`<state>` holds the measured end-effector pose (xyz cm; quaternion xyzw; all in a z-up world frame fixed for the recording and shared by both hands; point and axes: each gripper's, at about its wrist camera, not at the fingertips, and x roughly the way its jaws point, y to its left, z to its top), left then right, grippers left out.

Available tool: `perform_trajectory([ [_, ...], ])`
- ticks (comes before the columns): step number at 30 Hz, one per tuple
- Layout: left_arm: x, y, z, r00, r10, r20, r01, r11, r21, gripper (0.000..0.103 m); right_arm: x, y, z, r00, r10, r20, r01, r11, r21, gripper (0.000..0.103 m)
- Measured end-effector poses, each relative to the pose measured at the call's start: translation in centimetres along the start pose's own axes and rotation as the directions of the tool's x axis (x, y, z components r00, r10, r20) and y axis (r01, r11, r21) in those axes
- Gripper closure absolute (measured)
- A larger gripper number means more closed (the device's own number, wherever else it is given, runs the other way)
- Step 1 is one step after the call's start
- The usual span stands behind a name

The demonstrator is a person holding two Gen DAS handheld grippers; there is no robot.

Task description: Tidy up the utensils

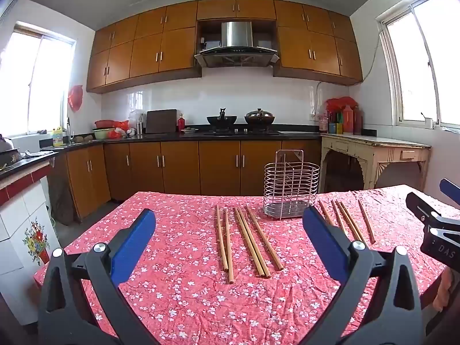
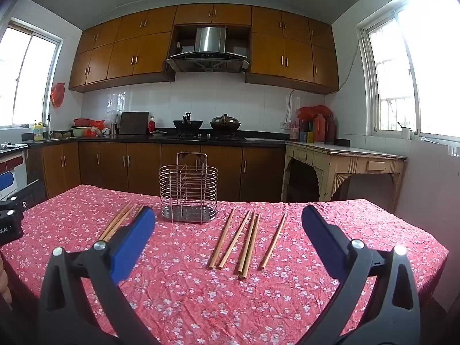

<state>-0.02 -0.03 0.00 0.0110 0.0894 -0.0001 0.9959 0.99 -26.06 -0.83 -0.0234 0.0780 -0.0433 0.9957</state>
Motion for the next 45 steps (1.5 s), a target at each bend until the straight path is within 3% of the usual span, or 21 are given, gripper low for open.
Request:
perform_trajectory([
  [45, 0.61, -0.22, -0.80, 1.000, -0.001, -0.013, 0.001, 1.000, -0.004, 0.002, 0.47, -0.11, -0.33, 1.000, 0.004, -0.011, -0.004, 1.000, 0.006, 0.004],
])
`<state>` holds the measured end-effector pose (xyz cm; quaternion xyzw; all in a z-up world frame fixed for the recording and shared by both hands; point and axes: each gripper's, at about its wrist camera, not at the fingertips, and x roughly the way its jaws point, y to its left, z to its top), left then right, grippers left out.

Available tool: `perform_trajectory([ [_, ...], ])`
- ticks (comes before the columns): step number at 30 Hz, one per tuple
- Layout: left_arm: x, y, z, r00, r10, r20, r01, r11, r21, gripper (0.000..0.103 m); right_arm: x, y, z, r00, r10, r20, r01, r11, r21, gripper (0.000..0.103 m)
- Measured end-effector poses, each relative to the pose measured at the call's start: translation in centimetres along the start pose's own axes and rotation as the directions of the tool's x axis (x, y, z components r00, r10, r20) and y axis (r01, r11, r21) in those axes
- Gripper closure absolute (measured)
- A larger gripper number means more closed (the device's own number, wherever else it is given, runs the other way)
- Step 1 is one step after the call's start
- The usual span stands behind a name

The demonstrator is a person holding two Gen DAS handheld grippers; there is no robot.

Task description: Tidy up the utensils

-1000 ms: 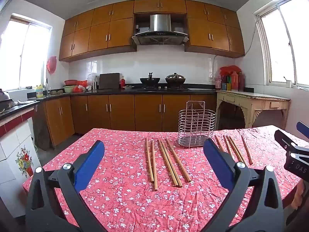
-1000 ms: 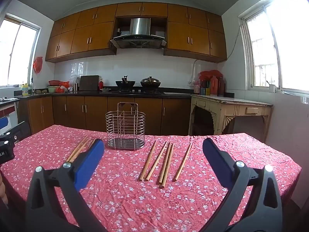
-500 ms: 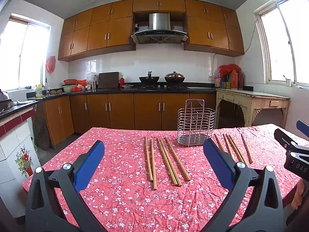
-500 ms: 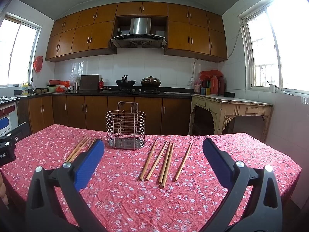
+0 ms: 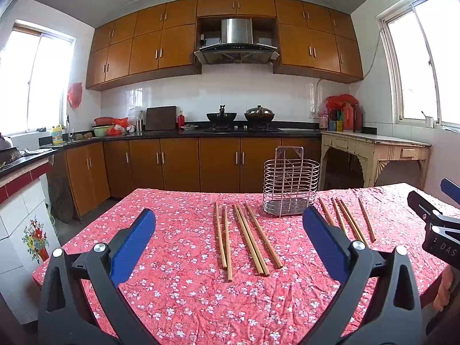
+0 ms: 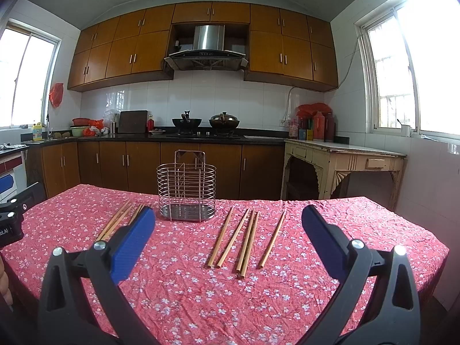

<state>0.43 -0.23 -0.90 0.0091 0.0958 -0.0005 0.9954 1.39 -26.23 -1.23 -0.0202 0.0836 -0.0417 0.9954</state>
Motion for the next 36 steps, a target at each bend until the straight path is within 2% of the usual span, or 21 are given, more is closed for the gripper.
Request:
perform_trajectory([
  [36, 0.22, -0.37, -0.40, 1.000, 0.000, -0.014, 0.000, 1.000, 0.007, 0.002, 0.06, -0.04, -0.16, 1.000, 0.000, -0.005, 0.000, 1.000, 0.003, 0.004],
])
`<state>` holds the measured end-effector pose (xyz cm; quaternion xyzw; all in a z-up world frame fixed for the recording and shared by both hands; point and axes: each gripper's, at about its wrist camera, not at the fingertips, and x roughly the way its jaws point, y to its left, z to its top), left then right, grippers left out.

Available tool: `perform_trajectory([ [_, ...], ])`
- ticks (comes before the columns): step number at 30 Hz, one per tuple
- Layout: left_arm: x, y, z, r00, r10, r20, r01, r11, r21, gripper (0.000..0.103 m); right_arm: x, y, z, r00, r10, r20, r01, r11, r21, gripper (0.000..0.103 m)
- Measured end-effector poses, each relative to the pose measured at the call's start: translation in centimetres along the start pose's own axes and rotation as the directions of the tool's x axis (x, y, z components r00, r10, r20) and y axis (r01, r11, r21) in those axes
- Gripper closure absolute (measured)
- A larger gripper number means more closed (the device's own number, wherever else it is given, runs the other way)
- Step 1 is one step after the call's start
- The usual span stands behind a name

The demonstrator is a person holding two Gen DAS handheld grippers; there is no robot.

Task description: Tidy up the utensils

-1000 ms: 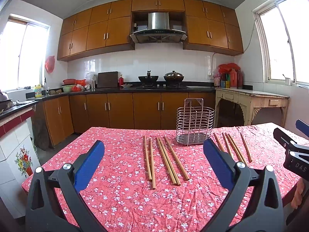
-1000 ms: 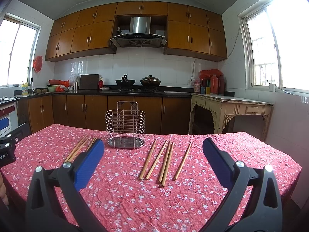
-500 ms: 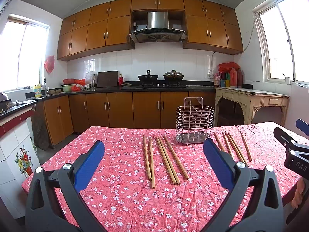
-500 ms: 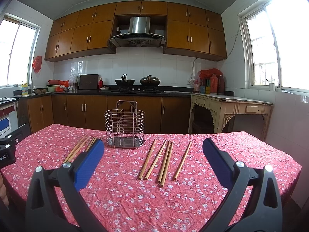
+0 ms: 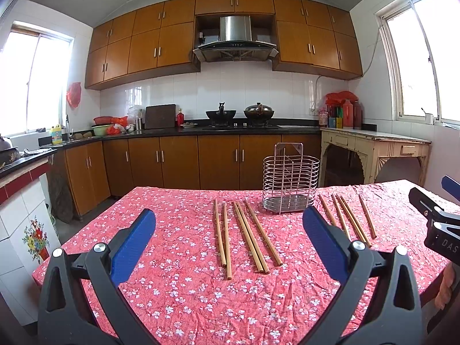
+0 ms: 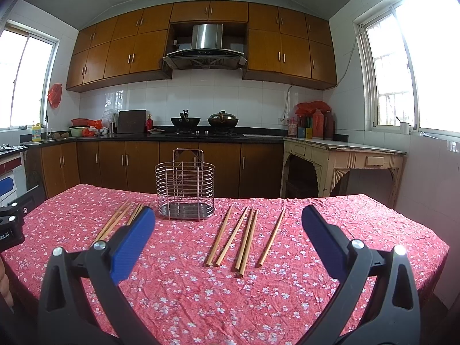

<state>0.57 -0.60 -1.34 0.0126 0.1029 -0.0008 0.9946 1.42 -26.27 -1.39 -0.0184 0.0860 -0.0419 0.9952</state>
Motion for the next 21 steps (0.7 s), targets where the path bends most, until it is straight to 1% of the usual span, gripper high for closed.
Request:
perform_trajectory([
  [9, 0.5, 0.5, -0.1, 1.000, 0.007, -0.020, -0.008, 1.000, -0.016, 0.002, 0.5, -0.1, -0.8, 1.000, -0.005, -0.015, 0.005, 1.000, 0.000, 0.004],
  [12, 1.2, 1.0, -0.3, 0.999, 0.023, -0.047, -0.025, 0.999, -0.034, 0.002, 1.3, -0.4, -1.1, 0.999, -0.010, -0.042, 0.011, 1.000, 0.010, 0.004],
  [14, 2.1, 1.5, -0.6, 0.996, 0.033, -0.085, -0.037, 0.998, -0.050, 0.002, 1.9, -0.7, -1.3, 0.998, -0.021, -0.064, 0.022, 1.000, 0.014, 0.004],
  [15, 2.9, 1.9, -0.8, 0.993, 0.033, -0.116, -0.040, 0.997, -0.059, 0.002, 2.4, -0.9, -1.4, 0.996, -0.033, -0.081, 0.034, 0.999, 0.013, 0.004],
  [18, 4.5, 2.6, -1.1, 0.983, 0.043, -0.176, -0.055, 0.996, -0.066, 0.002, 4.7, -2.0, -1.8, 0.986, -0.065, -0.156, 0.069, 0.997, 0.020, 0.004],
  [20, 6.3, 3.5, -1.2, 0.971, 0.029, -0.237, -0.047, 0.996, -0.070, 0.002, 6.9, -3.4, -2.1, 0.969, -0.073, -0.235, 0.085, 0.996, 0.041, 0.004],
  [21, 6.9, 3.8, -1.3, 0.966, 0.025, -0.256, -0.045, 0.996, -0.074, 0.002, 8.1, -4.2, -2.2, 0.957, -0.073, -0.280, 0.093, 0.994, 0.061, 0.004],
])
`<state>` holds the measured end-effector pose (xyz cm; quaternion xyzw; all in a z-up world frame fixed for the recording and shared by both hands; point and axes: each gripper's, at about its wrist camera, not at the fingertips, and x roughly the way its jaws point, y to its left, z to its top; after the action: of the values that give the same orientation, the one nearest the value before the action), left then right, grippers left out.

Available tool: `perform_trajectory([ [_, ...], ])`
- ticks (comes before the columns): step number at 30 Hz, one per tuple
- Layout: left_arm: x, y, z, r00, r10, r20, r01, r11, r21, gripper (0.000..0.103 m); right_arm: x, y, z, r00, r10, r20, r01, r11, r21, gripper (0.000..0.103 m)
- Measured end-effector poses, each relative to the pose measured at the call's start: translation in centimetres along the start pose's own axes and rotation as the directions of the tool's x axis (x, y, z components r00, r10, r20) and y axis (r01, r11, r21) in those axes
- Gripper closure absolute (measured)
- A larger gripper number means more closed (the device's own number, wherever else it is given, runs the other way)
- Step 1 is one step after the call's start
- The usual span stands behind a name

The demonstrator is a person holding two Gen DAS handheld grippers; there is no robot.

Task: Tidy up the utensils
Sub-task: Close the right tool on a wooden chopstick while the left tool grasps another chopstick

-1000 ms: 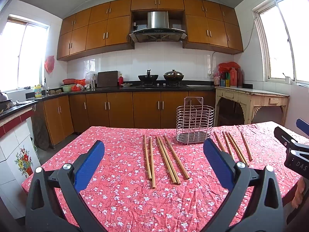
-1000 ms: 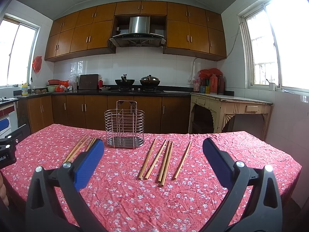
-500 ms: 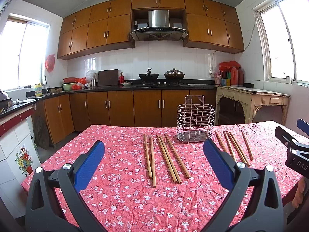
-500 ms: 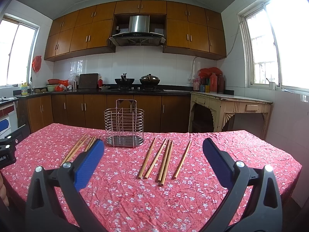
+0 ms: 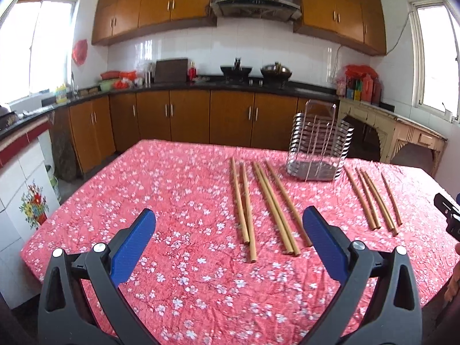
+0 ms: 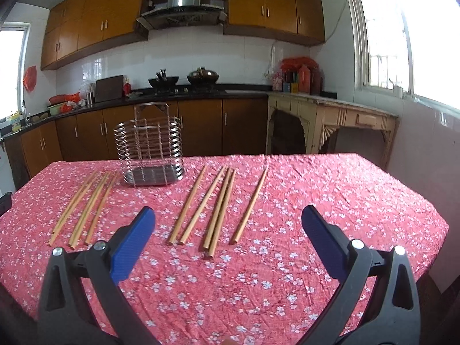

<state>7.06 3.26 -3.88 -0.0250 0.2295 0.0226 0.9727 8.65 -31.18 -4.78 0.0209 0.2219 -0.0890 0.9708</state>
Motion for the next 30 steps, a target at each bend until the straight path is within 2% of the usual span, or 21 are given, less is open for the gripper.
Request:
perform_trajectory([
  [2, 1.9, 1.1, 0.6, 0.999, -0.002, -0.051, 0.001, 1.000, -0.016, 0.002, 2.5, -1.4, 0.5, 0.997, 0.000, -0.078, 0.004, 0.999, 0.048, 0.005],
  [4, 3.4, 2.1, 1.1, 0.996, 0.003, -0.091, -0.006, 1.000, -0.027, 0.002, 5.2, -2.5, 1.0, 0.987, 0.009, -0.160, 0.005, 0.996, 0.088, 0.022],
  [5, 4.0, 2.4, 1.3, 0.995, 0.007, -0.104, -0.010, 1.000, -0.030, 0.002, 6.5, -2.7, 1.1, 0.980, 0.012, -0.200, 0.008, 0.995, 0.100, 0.027],
  [7, 5.2, 2.7, 1.5, 0.991, 0.007, -0.136, -0.012, 0.999, -0.034, 0.002, 9.2, -3.1, 1.0, 0.959, 0.039, -0.279, -0.001, 0.991, 0.137, 0.047],
  [9, 6.6, 2.8, 1.6, 0.984, -0.004, -0.178, -0.002, 0.999, -0.034, 0.004, 11.4, -3.3, 0.6, 0.940, 0.061, -0.336, -0.006, 0.987, 0.160, 0.059],
  [10, 7.1, 2.9, 1.5, 0.981, -0.006, -0.193, 0.000, 0.999, -0.032, 0.008, 12.5, -3.2, 0.5, 0.928, 0.065, -0.366, -0.003, 0.986, 0.169, 0.064],
  [11, 7.7, 2.9, 1.5, 0.977, -0.008, -0.211, 0.002, 1.000, -0.029, 0.012, 13.5, -3.1, 0.4, 0.919, 0.073, -0.387, -0.004, 0.984, 0.175, 0.065],
  [15, 9.9, 2.4, 1.3, 0.958, -0.016, -0.285, 0.012, 1.000, -0.015, 0.017, 16.1, -2.5, 0.3, 0.897, 0.065, -0.437, 0.013, 0.985, 0.174, 0.069],
  [16, 10.3, 2.3, 1.4, 0.956, -0.018, -0.292, 0.015, 1.000, -0.011, 0.018, 16.7, -2.2, 0.2, 0.890, 0.058, -0.453, 0.017, 0.987, 0.160, 0.076],
  [17, 10.6, 2.2, 1.4, 0.954, -0.019, -0.299, 0.018, 1.000, -0.005, 0.020, 17.1, -2.1, 0.1, 0.888, 0.039, -0.458, 0.029, 0.990, 0.141, 0.078],
  [18, 11.0, 1.9, 1.4, 0.950, -0.018, -0.312, 0.022, 1.000, 0.008, 0.023, 17.2, -2.0, 0.0, 0.893, 0.012, -0.451, 0.044, 0.992, 0.114, 0.086],
  [19, 11.3, 1.7, 1.4, 0.947, -0.022, -0.321, 0.027, 1.000, 0.012, 0.030, 17.3, -2.2, 0.2, 0.892, -0.007, -0.452, 0.057, 0.994, 0.097, 0.093],
  [23, 12.5, 0.9, 1.1, 0.931, -0.029, -0.365, 0.043, 0.999, 0.031, 0.045, 17.4, -3.3, 0.2, 0.893, 0.006, -0.449, 0.067, 0.987, 0.145, 0.094],
  [30, 14.5, -0.7, 1.3, 0.917, -0.028, -0.397, 0.065, 0.995, 0.080, 0.058, 17.0, -3.2, 0.2, 0.899, -0.016, -0.438, 0.070, 0.992, 0.108, 0.094],
])
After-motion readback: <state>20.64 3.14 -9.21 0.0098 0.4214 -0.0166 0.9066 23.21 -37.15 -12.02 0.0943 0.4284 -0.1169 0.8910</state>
